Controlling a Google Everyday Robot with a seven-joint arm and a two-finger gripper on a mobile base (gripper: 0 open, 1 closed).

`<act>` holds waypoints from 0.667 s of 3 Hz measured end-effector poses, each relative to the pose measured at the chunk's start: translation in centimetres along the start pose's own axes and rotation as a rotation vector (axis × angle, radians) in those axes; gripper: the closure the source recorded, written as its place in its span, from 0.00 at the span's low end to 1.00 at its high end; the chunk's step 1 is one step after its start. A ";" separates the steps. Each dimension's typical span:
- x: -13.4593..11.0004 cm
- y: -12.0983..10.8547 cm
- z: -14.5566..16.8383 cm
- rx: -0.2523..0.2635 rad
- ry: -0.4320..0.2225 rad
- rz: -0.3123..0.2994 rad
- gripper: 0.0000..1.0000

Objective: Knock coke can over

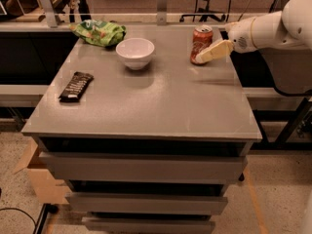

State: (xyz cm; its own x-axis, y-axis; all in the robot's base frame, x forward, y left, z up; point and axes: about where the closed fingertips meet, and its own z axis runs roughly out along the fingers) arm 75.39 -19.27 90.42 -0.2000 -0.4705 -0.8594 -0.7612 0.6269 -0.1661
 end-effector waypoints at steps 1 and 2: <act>-0.5 -0.6 1.6 -0.004 -0.043 0.029 0.00; -0.6 -1.0 2.7 -0.011 -0.067 0.048 0.00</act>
Offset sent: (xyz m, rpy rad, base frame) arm 0.0382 0.0127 -0.0047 0.1176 -0.0137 -0.0105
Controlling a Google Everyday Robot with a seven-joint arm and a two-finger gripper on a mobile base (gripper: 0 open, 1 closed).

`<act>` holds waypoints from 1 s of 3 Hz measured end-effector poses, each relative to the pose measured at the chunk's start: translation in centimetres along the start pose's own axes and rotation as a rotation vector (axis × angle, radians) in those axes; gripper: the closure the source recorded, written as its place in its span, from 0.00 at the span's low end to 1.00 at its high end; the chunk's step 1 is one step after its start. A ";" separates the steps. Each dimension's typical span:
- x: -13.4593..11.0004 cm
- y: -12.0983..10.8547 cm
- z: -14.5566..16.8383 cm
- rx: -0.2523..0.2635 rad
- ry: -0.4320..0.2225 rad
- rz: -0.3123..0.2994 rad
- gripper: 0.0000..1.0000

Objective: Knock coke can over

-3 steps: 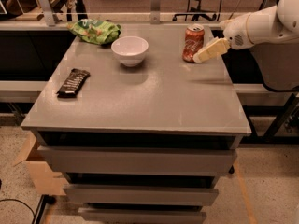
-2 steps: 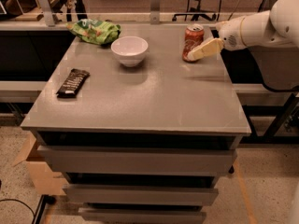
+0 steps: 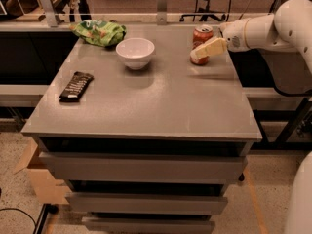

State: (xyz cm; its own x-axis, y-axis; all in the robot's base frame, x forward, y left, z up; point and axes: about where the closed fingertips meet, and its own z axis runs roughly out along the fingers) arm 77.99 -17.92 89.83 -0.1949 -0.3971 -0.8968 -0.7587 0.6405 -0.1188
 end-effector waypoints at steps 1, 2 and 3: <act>-0.1 0.0 0.7 -0.007 -0.019 0.009 0.18; -0.2 0.2 0.9 -0.015 -0.035 0.010 0.41; -1.0 0.9 0.3 -0.030 -0.053 -0.022 0.64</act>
Offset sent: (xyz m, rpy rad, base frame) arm 0.0011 0.0042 0.0026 0.0514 -0.0256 0.0134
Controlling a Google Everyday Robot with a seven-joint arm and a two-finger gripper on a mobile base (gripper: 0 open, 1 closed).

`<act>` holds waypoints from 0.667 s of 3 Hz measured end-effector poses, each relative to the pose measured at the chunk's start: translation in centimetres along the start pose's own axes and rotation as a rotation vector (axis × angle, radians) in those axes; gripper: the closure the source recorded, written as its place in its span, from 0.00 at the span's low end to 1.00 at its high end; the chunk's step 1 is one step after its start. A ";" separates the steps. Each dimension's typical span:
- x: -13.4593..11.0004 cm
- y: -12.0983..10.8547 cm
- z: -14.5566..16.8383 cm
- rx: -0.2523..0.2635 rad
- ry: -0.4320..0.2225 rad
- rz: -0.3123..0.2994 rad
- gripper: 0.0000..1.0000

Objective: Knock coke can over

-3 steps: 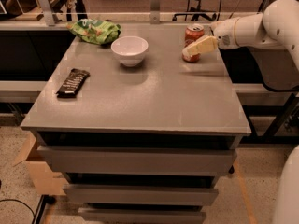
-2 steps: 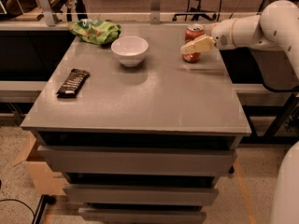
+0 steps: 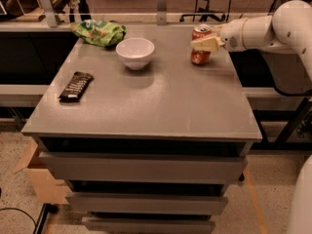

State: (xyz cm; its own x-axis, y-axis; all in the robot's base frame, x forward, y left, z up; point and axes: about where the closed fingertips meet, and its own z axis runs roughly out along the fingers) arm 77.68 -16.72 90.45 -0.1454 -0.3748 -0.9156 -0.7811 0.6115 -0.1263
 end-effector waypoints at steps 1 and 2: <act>-1.2 1.0 -1.4 -0.023 0.007 -0.079 0.87; -2.5 2.3 -2.9 -0.076 0.081 -0.207 1.00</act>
Offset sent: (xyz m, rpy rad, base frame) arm -0.0591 -0.0081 0.0515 -0.3603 -0.0704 0.2651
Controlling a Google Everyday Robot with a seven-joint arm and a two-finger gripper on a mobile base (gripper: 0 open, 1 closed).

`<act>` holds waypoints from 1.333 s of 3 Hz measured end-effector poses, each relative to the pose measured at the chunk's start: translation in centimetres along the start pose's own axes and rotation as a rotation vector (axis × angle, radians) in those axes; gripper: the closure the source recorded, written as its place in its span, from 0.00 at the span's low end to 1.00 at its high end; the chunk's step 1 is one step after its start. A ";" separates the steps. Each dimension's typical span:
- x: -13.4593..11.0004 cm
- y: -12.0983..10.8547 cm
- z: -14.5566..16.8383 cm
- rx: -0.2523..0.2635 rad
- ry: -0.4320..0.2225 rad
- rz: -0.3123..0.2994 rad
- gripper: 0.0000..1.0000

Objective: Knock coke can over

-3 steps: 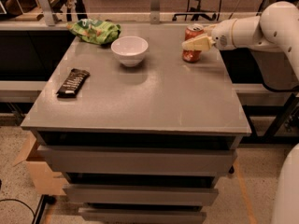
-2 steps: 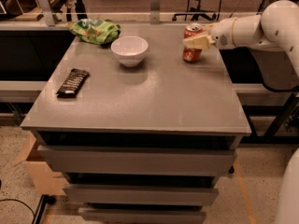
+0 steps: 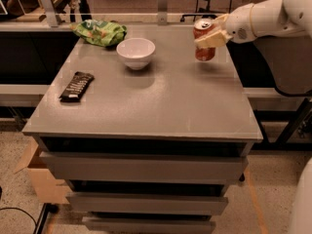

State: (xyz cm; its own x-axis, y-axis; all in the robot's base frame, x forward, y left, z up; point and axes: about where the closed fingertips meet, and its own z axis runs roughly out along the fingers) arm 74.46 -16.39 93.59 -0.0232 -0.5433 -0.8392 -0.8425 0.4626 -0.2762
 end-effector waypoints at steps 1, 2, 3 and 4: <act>0.0 2.4 -0.8 -0.118 0.112 -0.096 1.00; 0.0 2.4 -0.8 -0.118 0.112 -0.096 1.00; -0.1 3.0 -0.6 -0.132 0.146 -0.117 1.00; -0.4 4.8 -0.3 -0.179 0.245 -0.186 1.00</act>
Offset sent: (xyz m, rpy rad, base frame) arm -0.0164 0.0036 0.0032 -0.1165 0.0194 0.0783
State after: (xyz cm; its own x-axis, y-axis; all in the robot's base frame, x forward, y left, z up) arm 70.26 -14.15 92.77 0.0297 -0.7688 -0.6388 -0.9250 0.2211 -0.3090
